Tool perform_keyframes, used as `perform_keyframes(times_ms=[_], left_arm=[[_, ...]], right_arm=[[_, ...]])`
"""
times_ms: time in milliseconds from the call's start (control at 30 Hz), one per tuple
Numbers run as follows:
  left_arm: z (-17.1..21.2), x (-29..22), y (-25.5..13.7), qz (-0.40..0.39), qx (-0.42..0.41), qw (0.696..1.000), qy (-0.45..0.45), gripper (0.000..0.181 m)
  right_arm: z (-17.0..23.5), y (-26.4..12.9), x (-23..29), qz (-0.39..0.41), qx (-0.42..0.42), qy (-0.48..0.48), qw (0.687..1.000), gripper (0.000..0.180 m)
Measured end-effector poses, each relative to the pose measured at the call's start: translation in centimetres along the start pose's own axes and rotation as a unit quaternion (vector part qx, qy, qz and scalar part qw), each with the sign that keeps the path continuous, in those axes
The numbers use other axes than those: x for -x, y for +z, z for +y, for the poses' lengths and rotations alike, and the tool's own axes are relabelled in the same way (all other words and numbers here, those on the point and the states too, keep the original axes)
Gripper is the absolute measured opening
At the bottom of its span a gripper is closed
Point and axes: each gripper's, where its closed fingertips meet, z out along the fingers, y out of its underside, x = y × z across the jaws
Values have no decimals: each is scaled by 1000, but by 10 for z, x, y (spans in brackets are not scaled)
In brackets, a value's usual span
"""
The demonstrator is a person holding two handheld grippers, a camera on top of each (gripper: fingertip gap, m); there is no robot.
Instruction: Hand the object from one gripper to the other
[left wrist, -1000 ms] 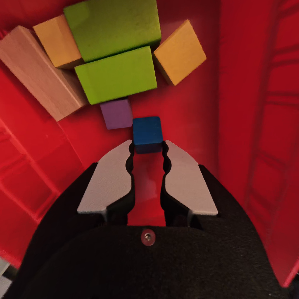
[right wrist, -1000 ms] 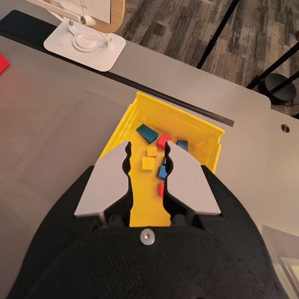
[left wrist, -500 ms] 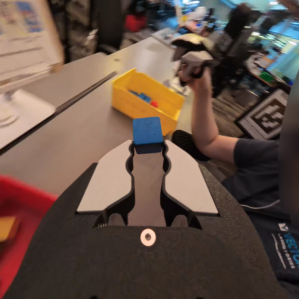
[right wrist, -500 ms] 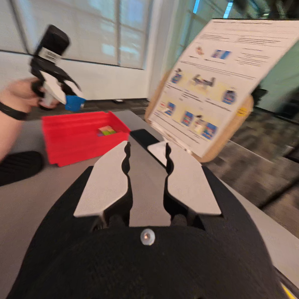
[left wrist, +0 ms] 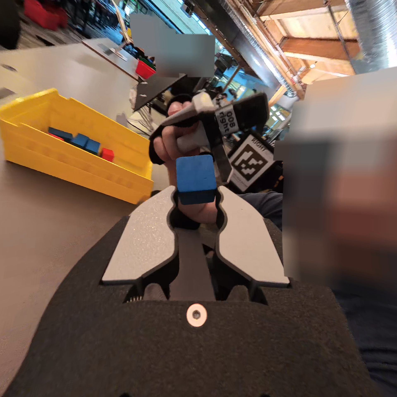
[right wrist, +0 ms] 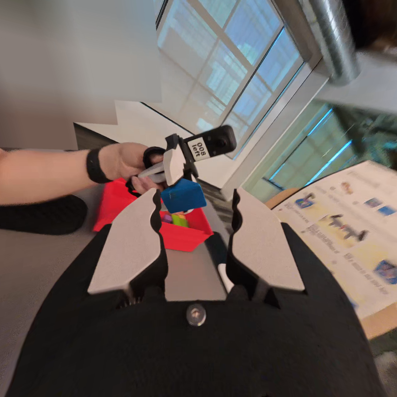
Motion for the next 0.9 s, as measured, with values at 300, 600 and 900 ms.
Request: perform_keyframes(times_ms=[300,600,900], left_arm=[[-1,-4,8,44,-13,998,-44,32],[-16,2,-2,-68,-35,988,134,32],[-10,1,8,-118,-1,975,186,33]], right_arm=[[16,11,16,0,42,-93,995,65],[6,5,-11,-75,-20,335,939,59],[17,20,2,-107,-11,415,904,44]])
